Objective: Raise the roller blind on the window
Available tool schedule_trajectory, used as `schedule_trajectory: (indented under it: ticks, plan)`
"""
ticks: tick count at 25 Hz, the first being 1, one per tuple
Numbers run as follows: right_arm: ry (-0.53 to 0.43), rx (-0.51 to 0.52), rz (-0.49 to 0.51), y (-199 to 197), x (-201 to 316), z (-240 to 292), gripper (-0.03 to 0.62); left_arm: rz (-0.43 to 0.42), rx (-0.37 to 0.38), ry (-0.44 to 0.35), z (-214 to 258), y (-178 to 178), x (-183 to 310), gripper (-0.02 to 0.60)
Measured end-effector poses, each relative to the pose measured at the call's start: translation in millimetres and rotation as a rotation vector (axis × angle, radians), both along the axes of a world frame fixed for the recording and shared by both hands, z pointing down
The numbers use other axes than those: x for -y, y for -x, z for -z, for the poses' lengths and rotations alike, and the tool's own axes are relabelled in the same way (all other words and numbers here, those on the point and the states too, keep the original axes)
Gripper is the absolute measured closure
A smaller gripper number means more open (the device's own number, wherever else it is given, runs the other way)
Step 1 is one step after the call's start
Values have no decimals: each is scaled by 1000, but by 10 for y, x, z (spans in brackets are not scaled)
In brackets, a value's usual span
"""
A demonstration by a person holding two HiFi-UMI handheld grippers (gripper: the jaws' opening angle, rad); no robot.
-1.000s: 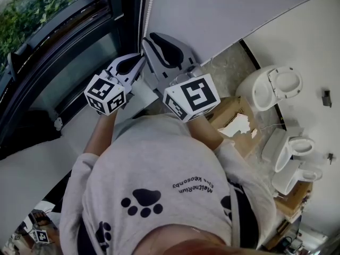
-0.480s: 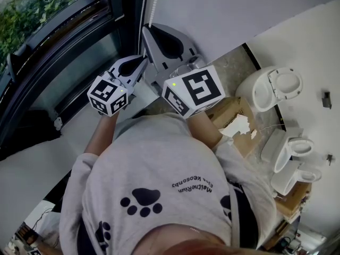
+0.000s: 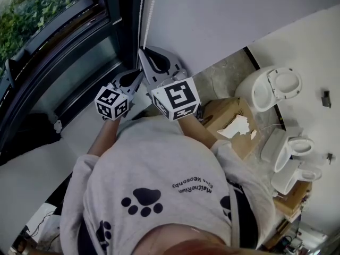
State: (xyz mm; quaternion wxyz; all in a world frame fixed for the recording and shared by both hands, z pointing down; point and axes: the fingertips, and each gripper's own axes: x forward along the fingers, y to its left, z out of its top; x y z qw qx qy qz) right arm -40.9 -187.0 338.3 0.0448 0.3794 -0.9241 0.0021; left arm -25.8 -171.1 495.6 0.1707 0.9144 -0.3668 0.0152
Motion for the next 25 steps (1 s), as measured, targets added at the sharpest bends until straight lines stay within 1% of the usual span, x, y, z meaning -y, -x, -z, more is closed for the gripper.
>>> schedule_trajectory:
  ticks: [3,7,11,14,16,17,18,19,20,23,25]
  plan:
    - [10,-7,-5,-6,19,-95,585,-2,1,22,-88,-8,1,572]
    - [38,-32,-7,-6,29,-284,585,-2,26,47,-266,-12,-20,572]
    - [65,-57,-5,12,5,-450,583,21,40,71,-426,43,-42,572]
    - [70,-62,-7,32,-3,-492,585,41,56,70,-471,94,-42,571]
    - [69,-62,-10,42,6,-491,585,37,80,64,-477,112,-44,569]
    - [70,-61,-13,43,11,-495,585,35,82,59,-463,116,-51,568]
    - [71,-60,-16,42,15,-498,585,35,74,51,-430,119,-57,536]
    - [71,-58,-20,42,19,-500,584,35,60,41,-376,120,-60,458]
    - [71,-57,-26,42,26,-498,583,33,47,27,-306,121,-58,431]
    - [65,-53,-49,42,38,-487,583,31,27,-41,-6,152,-48,433]
    - [54,-47,-73,29,38,-471,583,51,6,-103,251,201,-47,439]
